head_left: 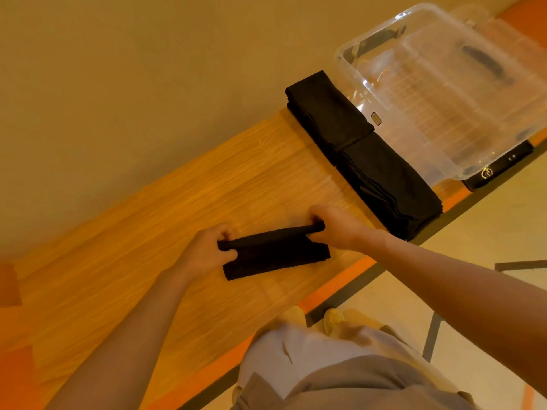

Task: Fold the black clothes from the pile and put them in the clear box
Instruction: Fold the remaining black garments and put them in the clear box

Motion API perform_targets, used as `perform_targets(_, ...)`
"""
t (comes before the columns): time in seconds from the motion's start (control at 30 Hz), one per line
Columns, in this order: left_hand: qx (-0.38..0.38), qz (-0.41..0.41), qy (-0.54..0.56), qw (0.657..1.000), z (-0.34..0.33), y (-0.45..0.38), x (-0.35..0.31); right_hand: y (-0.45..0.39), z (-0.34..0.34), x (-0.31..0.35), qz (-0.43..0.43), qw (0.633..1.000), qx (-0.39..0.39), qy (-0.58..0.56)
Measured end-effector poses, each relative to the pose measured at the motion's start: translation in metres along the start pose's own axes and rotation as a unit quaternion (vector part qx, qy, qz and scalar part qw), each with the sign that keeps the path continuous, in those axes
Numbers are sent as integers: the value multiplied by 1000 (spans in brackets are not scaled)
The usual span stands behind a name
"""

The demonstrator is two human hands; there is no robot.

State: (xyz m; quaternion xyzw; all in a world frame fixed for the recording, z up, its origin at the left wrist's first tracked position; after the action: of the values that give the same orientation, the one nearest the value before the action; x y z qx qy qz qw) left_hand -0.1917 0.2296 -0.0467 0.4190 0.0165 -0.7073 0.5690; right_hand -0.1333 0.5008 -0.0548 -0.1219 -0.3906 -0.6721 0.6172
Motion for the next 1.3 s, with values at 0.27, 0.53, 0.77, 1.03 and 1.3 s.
perform_targets(0.27,-117,7,189,975,-8,-22,-44,47,1,-27,-48,959,-195,-200)
perform_targets(0.53,-133,-103,160,973,-24,-46,-142,98,31,-46,-76,864,-390,-309)
perform_targets(0.77,-101,-189,46,976,-56,-84,-231,122,61,-72,-182,727,-475,-462)
perform_targets(1.03,-134,-179,-124,967,-92,-139,-287,106,78,-105,-328,579,-496,-558)
perform_targets(1.3,-181,-215,-219,934,-110,-161,-275,101,71,-113,-394,674,-511,-360)
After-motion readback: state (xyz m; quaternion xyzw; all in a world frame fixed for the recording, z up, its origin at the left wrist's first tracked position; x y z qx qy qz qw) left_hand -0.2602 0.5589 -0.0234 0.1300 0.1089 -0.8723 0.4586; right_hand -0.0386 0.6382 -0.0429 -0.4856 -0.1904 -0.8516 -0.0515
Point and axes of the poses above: each hand's wrist, its own y-axis away from the middle knuckle, its own z-axis out of the back of the hand, x = y × z, the point moved 2 cm from there along -y, towards the middle knuckle, and after that the axes turned 6 degrees about -x, right-handed, at the moved point
